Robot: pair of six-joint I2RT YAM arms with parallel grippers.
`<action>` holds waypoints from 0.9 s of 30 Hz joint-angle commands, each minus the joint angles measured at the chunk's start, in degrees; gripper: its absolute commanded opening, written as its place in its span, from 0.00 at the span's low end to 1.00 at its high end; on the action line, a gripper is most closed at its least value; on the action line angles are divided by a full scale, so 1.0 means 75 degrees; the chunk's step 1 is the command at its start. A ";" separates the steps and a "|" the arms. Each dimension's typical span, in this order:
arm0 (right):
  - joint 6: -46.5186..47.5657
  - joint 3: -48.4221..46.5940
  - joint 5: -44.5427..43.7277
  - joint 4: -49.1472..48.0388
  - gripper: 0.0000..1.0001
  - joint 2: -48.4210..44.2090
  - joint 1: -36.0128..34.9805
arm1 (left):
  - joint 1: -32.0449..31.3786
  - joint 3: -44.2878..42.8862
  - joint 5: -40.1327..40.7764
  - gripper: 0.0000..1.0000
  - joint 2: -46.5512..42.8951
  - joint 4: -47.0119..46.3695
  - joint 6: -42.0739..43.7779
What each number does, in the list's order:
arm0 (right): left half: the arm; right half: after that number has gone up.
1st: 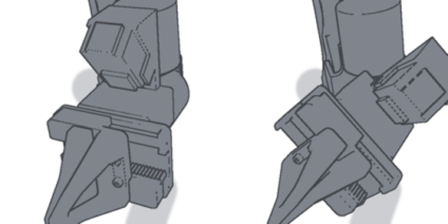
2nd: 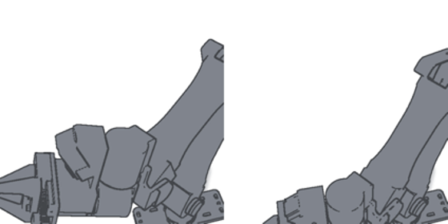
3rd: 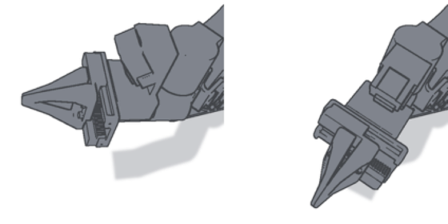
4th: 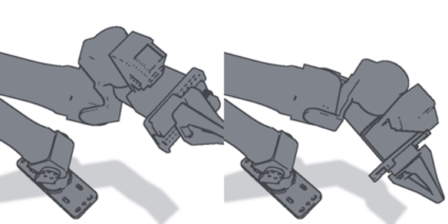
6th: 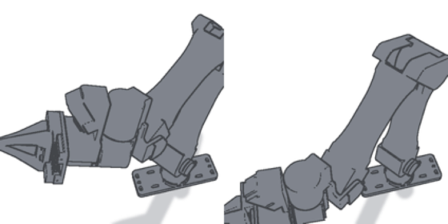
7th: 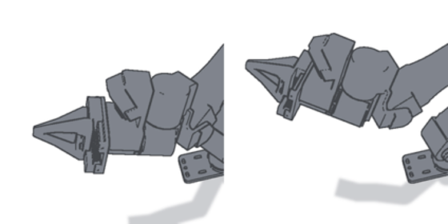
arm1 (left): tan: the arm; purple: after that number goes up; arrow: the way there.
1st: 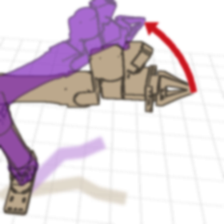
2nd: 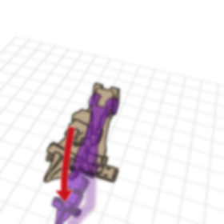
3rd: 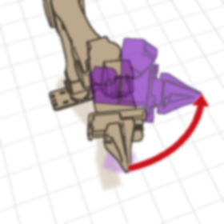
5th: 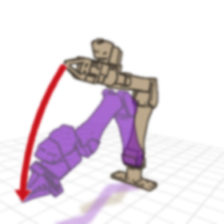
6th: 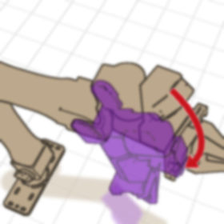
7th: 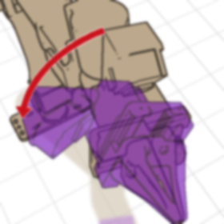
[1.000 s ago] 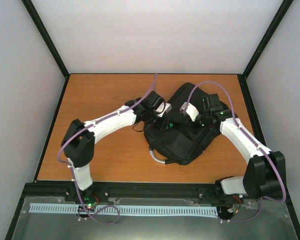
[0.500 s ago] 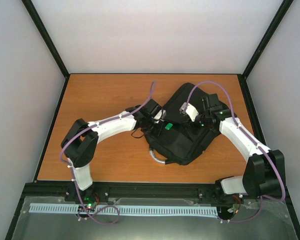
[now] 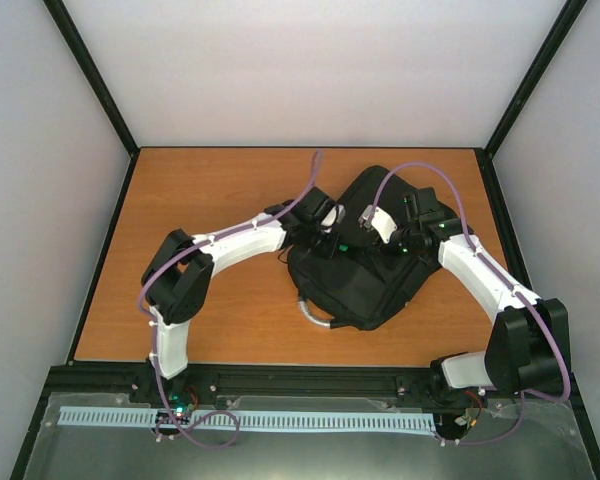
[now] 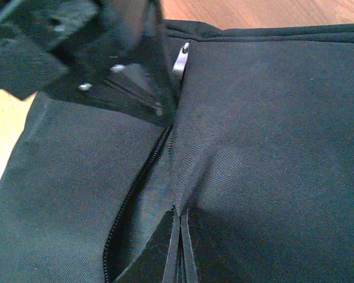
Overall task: Pack the student bag
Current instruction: Place the stationery in the student bag.
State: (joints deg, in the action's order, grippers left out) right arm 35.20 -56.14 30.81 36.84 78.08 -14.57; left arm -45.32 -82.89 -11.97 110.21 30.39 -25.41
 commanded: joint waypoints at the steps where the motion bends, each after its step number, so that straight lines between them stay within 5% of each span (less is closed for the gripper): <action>1: 0.0085 -0.0140 0.0353 -0.0053 0.04 0.0011 -0.0060 | -0.0028 -0.0956 -0.0068 0.01 0.0543 -0.0284 -0.0247; 9: 0.0105 -0.0147 0.0304 -0.0057 0.04 -0.0002 -0.0051 | -0.0028 -0.1470 0.0039 0.02 0.0943 -0.0292 -0.0717; 18: 0.0155 -0.0166 0.0319 -0.0006 0.05 0.0118 -0.0051 | -0.0028 -0.0375 -0.0109 0.07 -0.0506 -0.0578 -0.0847; 22: 0.0139 -0.0190 0.0336 0.0006 0.07 0.0103 -0.0051 | 0.0017 -0.0116 0.0506 0.28 -0.1147 0.0293 -0.0856; 27: 0.0111 -0.0196 0.0331 0.0007 0.12 0.0038 -0.0050 | 0.0432 0.0921 0.0899 0.86 -0.1989 -0.0194 -0.0980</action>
State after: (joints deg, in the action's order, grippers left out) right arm 35.59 -56.18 31.46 36.88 78.85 -14.68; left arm -44.42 -81.76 -8.84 99.92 30.44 -31.66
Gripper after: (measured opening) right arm 0.098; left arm 0.671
